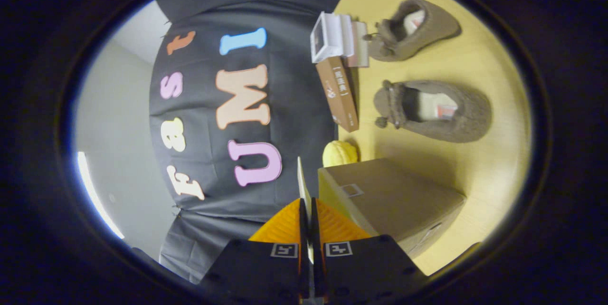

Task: Open the storage box then place both shoes into the box .Put the left shoe in first, then the right shoe, with the right side of both shoes facing outward in a uniform manner.

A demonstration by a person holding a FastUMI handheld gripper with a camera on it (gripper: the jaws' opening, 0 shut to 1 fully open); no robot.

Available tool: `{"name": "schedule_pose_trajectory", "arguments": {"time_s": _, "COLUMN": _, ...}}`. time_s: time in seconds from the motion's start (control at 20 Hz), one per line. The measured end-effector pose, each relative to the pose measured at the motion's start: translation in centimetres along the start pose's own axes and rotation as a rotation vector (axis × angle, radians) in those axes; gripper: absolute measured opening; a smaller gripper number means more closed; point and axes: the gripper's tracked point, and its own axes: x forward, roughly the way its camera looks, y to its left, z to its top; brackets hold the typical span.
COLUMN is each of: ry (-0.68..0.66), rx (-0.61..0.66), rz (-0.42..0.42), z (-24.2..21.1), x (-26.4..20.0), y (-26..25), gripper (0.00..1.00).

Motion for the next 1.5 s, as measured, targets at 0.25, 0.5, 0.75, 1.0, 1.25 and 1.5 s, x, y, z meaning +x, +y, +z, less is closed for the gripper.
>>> {"name": "schedule_pose_trajectory", "arguments": {"time_s": 0.25, "ry": 0.066, "rx": -0.126, "rz": 0.091, "z": -3.4, "x": 0.3, "y": 5.6, "gripper": 0.07}}
{"name": "schedule_pose_trajectory", "arguments": {"time_s": 0.5, "ry": 0.162, "rx": -0.344, "rz": 0.163, "z": -10.3, "x": 0.2, "y": 10.7, "gripper": 0.10}}
{"name": "schedule_pose_trajectory", "arguments": {"time_s": 0.75, "ry": 0.247, "rx": -0.535, "rz": 0.173, "z": -19.3, "x": 1.4, "y": 13.1, "gripper": 0.13}}
{"name": "schedule_pose_trajectory", "arguments": {"time_s": 1.0, "ry": 0.302, "rx": -0.701, "rz": 0.134, "z": -28.5, "x": 2.6, "y": 11.4, "gripper": 0.14}}
{"name": "schedule_pose_trajectory", "arguments": {"time_s": 1.25, "ry": 0.358, "rx": -0.843, "rz": 0.029, "z": -35.3, "x": 3.1, "y": 4.8, "gripper": 0.16}}
{"name": "schedule_pose_trajectory", "arguments": {"time_s": 1.5, "ry": 0.348, "rx": -0.860, "rz": -0.028, "z": -38.0, "x": 3.3, "y": -0.1, "gripper": 0.19}}
